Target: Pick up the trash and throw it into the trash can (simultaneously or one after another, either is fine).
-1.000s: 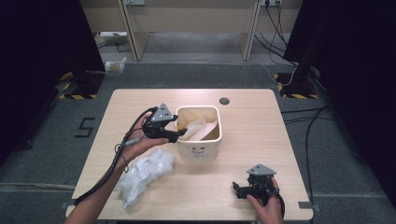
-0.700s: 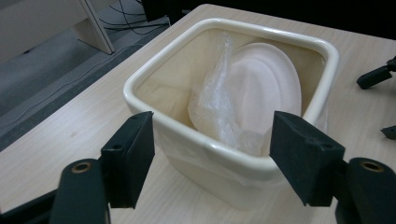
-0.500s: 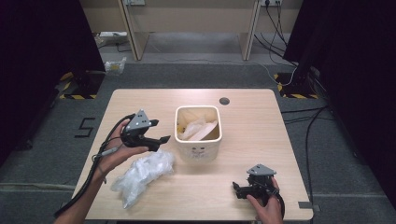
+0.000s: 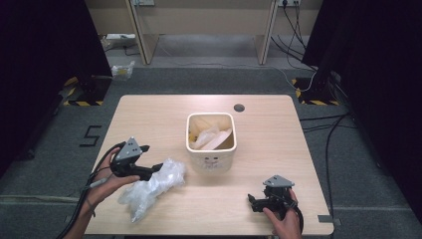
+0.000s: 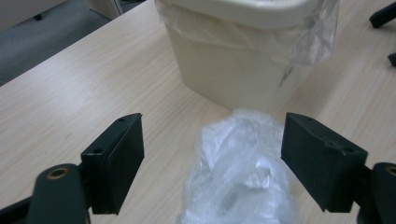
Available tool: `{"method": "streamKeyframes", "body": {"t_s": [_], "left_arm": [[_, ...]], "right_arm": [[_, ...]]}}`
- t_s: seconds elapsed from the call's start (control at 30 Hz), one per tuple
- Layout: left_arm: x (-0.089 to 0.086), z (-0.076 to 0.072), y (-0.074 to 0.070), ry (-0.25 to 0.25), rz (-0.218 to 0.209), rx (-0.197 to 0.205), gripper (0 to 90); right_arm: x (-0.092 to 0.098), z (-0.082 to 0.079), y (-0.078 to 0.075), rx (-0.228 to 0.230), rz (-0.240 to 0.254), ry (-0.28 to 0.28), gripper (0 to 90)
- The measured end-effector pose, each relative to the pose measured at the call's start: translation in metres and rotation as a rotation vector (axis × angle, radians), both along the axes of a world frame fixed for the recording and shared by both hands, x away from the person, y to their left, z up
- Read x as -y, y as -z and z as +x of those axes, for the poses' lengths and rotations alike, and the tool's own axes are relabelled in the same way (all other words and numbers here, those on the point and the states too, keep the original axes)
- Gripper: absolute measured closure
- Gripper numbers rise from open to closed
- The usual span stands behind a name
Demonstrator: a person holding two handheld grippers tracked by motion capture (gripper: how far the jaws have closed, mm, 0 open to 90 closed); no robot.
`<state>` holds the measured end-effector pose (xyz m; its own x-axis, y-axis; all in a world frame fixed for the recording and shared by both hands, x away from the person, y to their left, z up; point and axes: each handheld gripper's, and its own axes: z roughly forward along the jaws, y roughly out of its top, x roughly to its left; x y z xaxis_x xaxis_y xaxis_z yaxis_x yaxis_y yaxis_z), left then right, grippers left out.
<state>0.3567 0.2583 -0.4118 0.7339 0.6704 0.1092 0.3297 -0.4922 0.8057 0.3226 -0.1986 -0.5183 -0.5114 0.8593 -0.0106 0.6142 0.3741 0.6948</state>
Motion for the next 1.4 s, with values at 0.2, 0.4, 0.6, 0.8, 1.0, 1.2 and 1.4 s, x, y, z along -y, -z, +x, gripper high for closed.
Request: {"method": "streamKeyframes", "body": {"t_s": [0.2, 0.4, 0.6, 0.8, 1.0, 1.2, 1.4], "left_arm": [[-0.003, -0.014, 0.022, -0.006, 0.018, -0.022, 16.1], [-0.002, -0.023, 0.039, -0.010, 0.037, -0.042, 16.1], [-0.005, -0.021, 0.056, -0.033, 0.085, -0.074, 15.6], [-0.007, -0.020, 0.068, -0.049, 0.078, -0.118, 14.9], [-0.007, -0.015, 0.077, -0.058, 0.070, -0.152, 14.1], [-0.006, -0.015, 0.082, -0.042, 0.089, -0.154, 17.2], [-0.005, -0.016, 0.083, -0.017, 0.108, -0.147, 25.4]], "right_arm": [[0.000, 0.000, 0.000, 0.000, 0.000, 0.000, 0.3], [0.000, 0.000, 0.000, 0.000, 0.000, 0.000, 0.3], [0.000, 0.000, 0.000, -0.002, 0.001, 0.003, 0.3], [0.000, 0.000, 0.000, -0.002, 0.002, 0.004, 0.3], [0.000, 0.000, 0.000, 0.001, -0.001, 0.000, 0.4], [0.000, 0.000, 0.000, 0.001, -0.001, 0.000, 0.4], [0.000, 0.000, 0.000, 0.003, -0.001, 0.002, 0.5]]}}
